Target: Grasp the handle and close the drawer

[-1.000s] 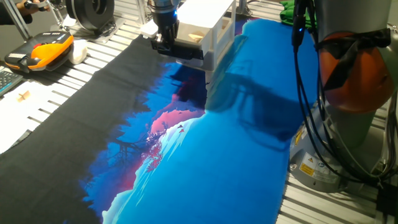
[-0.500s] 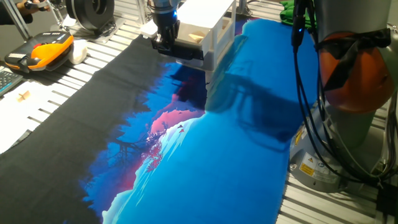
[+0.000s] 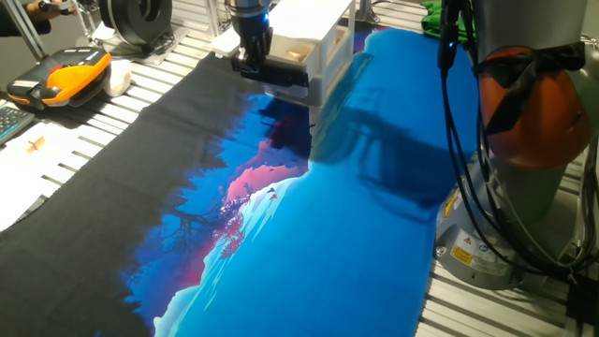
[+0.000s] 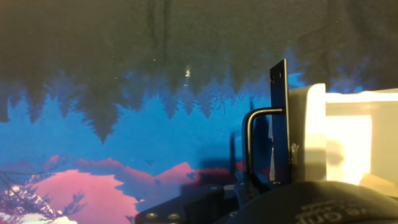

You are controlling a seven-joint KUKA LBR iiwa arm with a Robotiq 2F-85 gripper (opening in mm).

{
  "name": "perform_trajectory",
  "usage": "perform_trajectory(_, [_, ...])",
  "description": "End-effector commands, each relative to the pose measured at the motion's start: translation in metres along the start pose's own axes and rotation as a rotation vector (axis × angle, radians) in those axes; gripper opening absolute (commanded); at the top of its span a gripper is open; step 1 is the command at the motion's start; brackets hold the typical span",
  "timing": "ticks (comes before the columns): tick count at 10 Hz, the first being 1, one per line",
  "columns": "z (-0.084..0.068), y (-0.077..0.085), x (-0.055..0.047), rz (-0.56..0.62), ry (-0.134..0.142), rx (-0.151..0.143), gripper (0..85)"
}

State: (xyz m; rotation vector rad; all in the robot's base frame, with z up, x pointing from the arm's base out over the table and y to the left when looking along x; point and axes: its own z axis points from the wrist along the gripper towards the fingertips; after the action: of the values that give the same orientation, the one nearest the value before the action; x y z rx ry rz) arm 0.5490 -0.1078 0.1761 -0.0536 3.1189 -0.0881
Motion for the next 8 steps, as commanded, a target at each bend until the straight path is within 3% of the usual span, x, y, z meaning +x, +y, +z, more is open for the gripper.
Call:
perform_trajectory(1, [-0.0002,-0.0019,-0.0002,-0.001,0.0,0.002,0.0])
perform_trajectory(8, [0.0012,-0.0115,0.0021,0.013,-0.003,0.005,0.0])
